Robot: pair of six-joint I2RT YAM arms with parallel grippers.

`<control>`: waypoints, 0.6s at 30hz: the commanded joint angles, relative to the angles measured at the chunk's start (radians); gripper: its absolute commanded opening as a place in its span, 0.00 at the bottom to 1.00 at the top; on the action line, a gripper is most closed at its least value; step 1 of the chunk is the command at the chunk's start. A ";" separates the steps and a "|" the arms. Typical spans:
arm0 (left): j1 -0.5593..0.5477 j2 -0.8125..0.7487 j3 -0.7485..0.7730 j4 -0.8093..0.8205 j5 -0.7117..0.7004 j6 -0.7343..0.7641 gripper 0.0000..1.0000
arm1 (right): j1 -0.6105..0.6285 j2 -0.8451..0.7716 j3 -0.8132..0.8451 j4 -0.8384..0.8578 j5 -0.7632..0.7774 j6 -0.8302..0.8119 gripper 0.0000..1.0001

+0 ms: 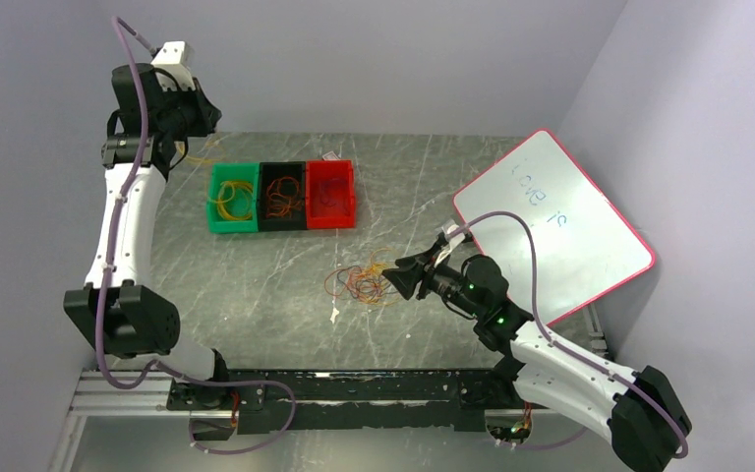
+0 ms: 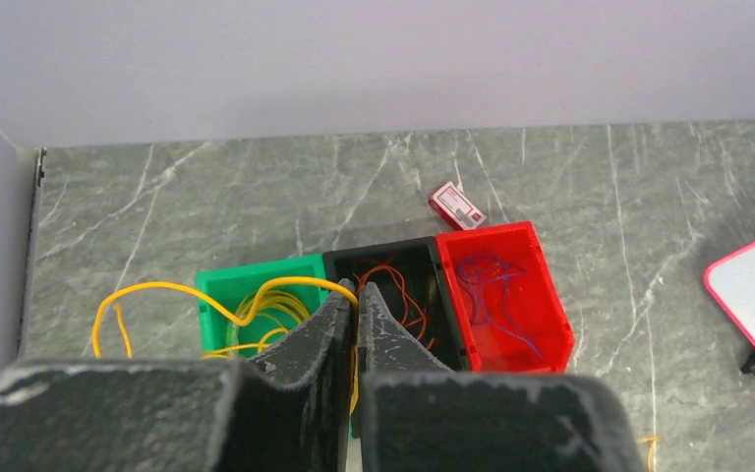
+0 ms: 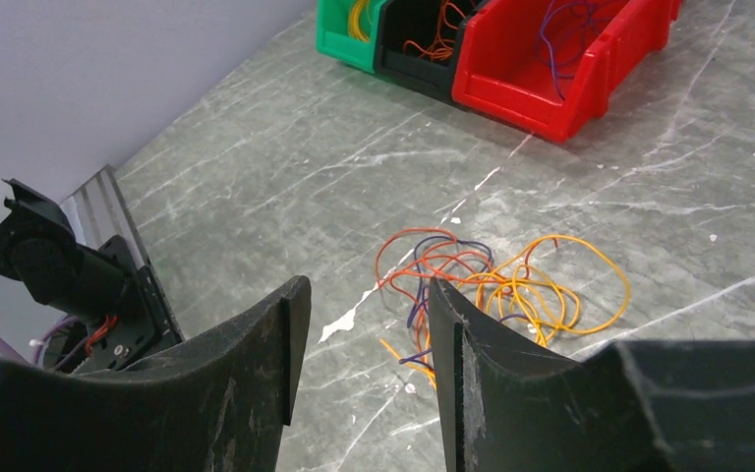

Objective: Untangle the cables

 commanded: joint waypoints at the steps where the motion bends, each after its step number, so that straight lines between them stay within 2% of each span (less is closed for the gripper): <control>1: 0.014 0.027 0.002 0.104 -0.019 0.032 0.07 | 0.006 -0.009 0.000 -0.001 -0.008 -0.004 0.51; 9: 0.017 0.093 -0.031 0.164 0.044 0.040 0.07 | 0.006 0.011 -0.014 0.025 -0.017 -0.001 0.52; 18: 0.017 0.119 -0.085 0.226 0.002 0.083 0.07 | 0.007 0.011 -0.028 0.025 -0.020 -0.001 0.51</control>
